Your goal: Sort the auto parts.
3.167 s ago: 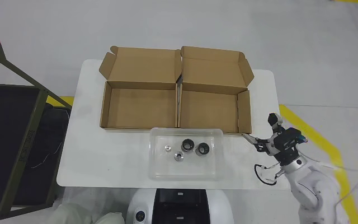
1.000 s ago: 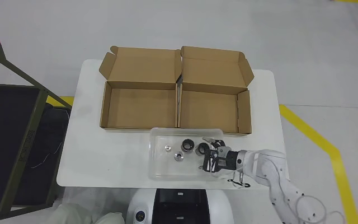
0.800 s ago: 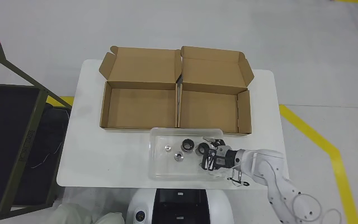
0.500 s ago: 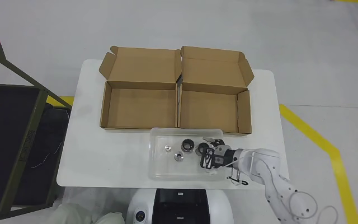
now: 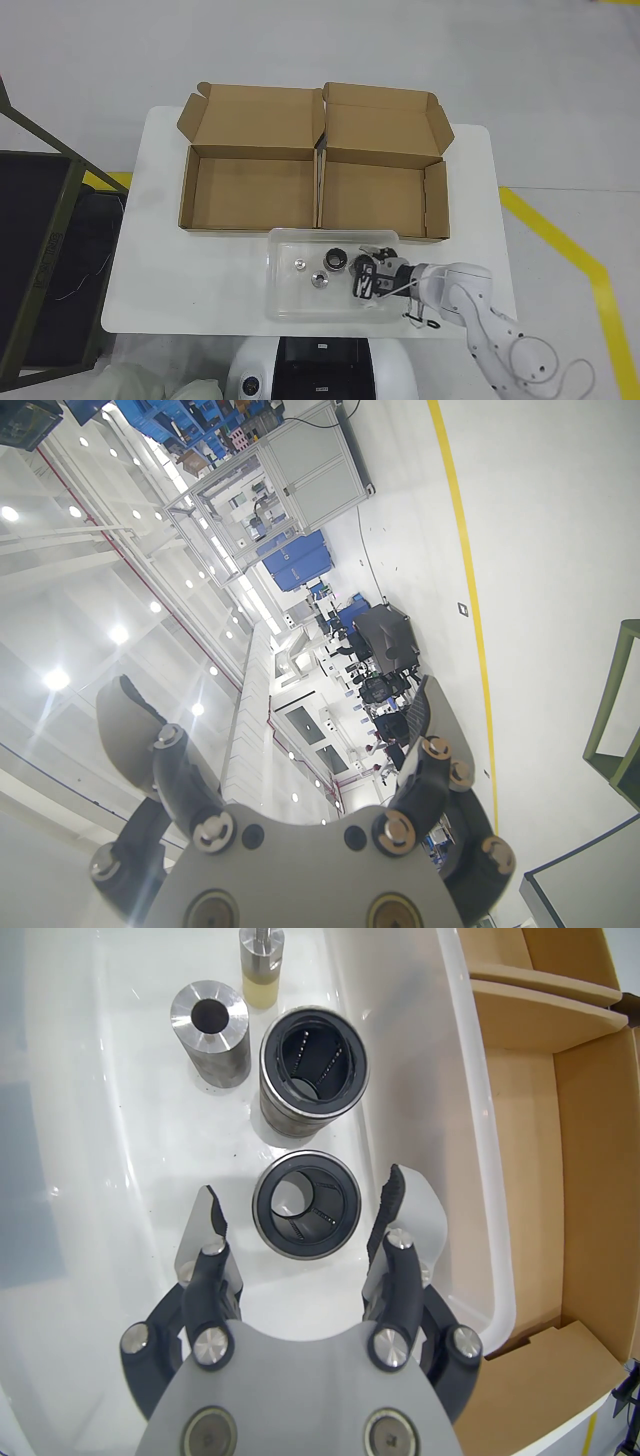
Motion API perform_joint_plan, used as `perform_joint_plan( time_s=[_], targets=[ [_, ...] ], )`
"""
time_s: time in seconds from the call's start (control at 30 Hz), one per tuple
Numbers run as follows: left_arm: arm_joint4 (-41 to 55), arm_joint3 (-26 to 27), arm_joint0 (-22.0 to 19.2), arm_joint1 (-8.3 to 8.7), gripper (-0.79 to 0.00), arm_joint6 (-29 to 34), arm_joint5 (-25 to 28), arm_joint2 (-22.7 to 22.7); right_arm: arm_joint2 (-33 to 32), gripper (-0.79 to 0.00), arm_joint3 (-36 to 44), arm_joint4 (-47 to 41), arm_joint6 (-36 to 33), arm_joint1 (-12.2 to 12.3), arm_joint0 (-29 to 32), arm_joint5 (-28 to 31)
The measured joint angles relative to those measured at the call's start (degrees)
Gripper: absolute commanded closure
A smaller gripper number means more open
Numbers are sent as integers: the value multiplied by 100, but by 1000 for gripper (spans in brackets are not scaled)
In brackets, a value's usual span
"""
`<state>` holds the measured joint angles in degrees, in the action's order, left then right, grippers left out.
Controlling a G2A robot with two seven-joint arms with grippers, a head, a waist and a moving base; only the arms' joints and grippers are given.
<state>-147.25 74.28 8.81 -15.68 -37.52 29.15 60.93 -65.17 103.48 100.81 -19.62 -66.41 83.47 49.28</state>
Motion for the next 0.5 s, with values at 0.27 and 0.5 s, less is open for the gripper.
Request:
perform_joint_plan(
  time_s=[0.27, 0.5],
  targets=[
    [0, 0, 0, 0, -785, 0, 0, 0, 26, -280, -26, -117, -100, 26, -33, 11],
    [0, 0, 0, 0, -785, 0, 0, 0, 8, 0, 42, -220, -138, 55, -57, 39]
  ],
)
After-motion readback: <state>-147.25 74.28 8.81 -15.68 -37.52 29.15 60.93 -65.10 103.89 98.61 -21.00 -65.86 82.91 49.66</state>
